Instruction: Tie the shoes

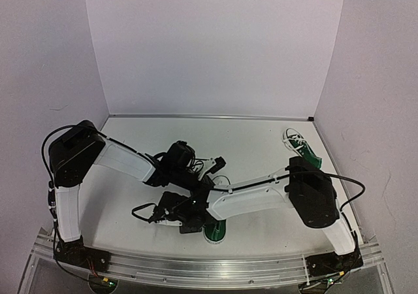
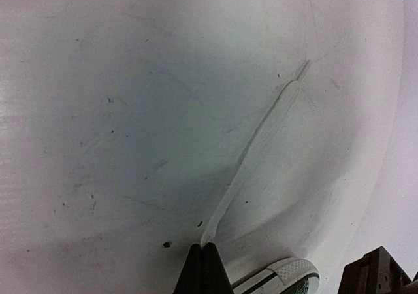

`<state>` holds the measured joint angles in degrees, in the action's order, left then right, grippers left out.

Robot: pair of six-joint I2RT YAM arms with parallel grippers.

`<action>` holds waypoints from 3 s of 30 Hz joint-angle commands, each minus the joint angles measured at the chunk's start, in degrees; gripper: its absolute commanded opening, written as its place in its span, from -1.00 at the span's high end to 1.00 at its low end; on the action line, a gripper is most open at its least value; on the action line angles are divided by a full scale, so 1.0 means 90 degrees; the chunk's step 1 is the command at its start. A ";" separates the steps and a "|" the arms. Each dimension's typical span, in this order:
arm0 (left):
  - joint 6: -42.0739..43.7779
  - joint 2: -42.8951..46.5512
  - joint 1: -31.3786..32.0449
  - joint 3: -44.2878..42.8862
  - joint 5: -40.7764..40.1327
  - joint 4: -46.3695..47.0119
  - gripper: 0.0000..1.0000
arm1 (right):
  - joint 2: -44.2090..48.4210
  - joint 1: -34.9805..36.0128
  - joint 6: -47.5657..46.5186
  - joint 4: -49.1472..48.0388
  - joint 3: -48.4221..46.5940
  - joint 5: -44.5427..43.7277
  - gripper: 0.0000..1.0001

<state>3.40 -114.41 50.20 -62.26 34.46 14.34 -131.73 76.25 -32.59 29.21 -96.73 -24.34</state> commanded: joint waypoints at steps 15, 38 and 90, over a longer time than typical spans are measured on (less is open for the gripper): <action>-0.0005 -0.0125 -0.0040 -0.0216 -0.0201 -0.0006 1.00 | 0.2357 -0.0074 0.1285 -0.0664 0.1427 0.0902 1.00; -0.0213 0.0079 -0.0040 0.0194 -0.0303 0.0401 1.00 | 0.5227 -0.0638 0.4954 -0.4591 0.5568 0.0346 1.00; -0.0081 0.1450 -0.0018 0.2504 -0.0299 0.3596 0.97 | 0.5427 -0.1739 0.6517 -0.4434 0.6180 0.2267 0.09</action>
<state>3.29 -104.35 50.19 -41.42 30.57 36.75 -84.17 61.85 30.41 -11.91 -39.24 -8.32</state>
